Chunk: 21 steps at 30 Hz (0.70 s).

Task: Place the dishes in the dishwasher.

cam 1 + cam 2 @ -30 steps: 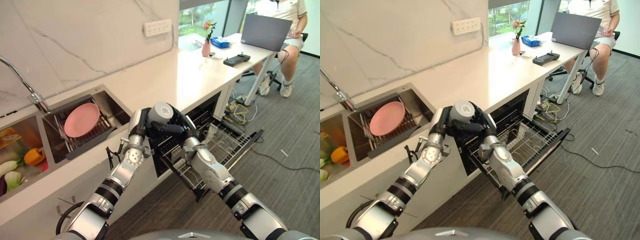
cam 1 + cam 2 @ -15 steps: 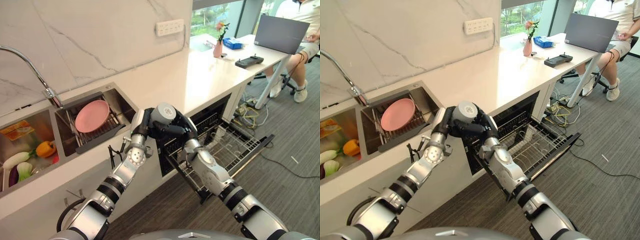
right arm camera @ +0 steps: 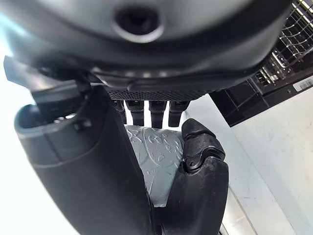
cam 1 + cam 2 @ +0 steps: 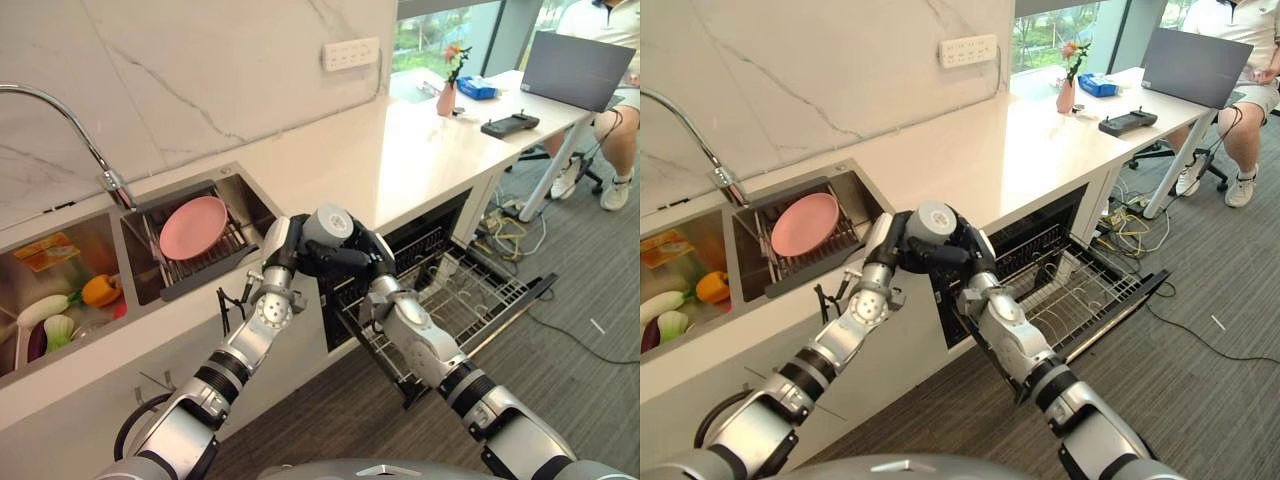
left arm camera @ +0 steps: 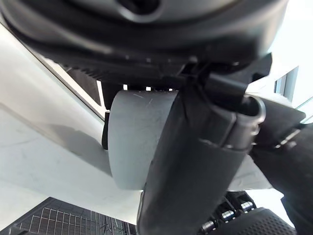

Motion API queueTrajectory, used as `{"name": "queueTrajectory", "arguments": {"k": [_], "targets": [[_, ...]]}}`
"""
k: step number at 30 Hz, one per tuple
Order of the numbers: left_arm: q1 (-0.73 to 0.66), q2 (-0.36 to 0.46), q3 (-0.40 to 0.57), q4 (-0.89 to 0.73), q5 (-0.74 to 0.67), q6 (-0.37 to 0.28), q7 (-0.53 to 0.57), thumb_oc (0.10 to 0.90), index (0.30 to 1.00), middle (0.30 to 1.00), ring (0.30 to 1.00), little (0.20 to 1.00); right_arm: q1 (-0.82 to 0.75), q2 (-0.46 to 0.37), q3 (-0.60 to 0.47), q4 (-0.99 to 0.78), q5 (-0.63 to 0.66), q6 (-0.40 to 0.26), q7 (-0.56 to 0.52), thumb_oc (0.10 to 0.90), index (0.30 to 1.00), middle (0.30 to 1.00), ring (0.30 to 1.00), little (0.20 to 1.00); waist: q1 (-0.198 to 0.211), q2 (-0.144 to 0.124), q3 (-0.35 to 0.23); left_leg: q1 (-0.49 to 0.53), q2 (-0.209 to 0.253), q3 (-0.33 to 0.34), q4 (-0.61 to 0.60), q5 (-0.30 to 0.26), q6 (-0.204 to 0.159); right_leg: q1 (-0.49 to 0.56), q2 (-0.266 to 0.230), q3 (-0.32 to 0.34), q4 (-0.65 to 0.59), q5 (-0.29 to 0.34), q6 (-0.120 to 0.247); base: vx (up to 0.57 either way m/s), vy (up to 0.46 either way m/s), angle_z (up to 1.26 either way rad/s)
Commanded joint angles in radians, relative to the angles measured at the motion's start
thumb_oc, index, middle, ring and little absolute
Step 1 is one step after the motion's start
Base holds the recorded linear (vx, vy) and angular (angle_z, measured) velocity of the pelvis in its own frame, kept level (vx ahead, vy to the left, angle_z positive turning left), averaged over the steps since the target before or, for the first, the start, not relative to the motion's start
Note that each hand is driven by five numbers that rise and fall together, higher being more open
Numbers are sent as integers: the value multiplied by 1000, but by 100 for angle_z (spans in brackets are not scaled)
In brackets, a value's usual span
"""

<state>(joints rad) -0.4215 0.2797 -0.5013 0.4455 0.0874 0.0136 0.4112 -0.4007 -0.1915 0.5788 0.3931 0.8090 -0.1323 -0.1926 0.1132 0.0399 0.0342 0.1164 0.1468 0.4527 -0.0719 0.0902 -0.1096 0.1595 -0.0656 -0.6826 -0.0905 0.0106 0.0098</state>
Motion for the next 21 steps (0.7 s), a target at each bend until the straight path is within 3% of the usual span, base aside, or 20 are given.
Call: {"name": "queueTrajectory", "arguments": {"k": [1,2,3,4,11,21], "targets": [[-337,-184,-299,20,55,-147,-35,400,300,300,300,300,-293,261,107,-13,-5,-37,62,558,538,538,538,538,31,-23,-27,-9,46,49,-3,43,-28,20,-72,23,12,-3,111,0,0,0],[-339,-186,-300,21,53,-146,-31,400,300,300,300,300,-294,264,104,-13,-8,-42,56,527,491,491,491,491,32,-22,-26,-10,46,49,-3,43,-28,21,-72,22,12,-2,111,0,0,0],[-339,-187,-300,21,53,-147,-30,400,300,300,300,300,-294,264,104,-13,-8,-42,55,425,338,338,338,338,32,-22,-25,-10,46,49,-3,43,-28,21,-72,22,12,-2,111,0,0,0],[-343,-191,-302,25,51,-145,-24,400,300,300,300,300,-297,273,98,-16,-11,-48,42,400,300,300,300,300,32,-21,-25,-9,46,50,-4,44,-28,22,-72,21,12,-3,111,0,0,0],[-352,-209,-320,35,51,-152,14,400,300,300,300,300,-287,299,76,-30,-69,-93,-17,400,300,300,300,300,25,-13,-23,-12,44,46,-4,44,-25,24,-74,15,13,-1,112,-1,5,0],[-375,-247,-344,73,73,-148,105,400,300,300,300,300,-304,324,11,-57,-186,-157,-186,400,300,300,300,300,0,3,-22,-9,39,47,-5,40,-19,26,-86,9,18,-1,115,-1,3,0]]}}
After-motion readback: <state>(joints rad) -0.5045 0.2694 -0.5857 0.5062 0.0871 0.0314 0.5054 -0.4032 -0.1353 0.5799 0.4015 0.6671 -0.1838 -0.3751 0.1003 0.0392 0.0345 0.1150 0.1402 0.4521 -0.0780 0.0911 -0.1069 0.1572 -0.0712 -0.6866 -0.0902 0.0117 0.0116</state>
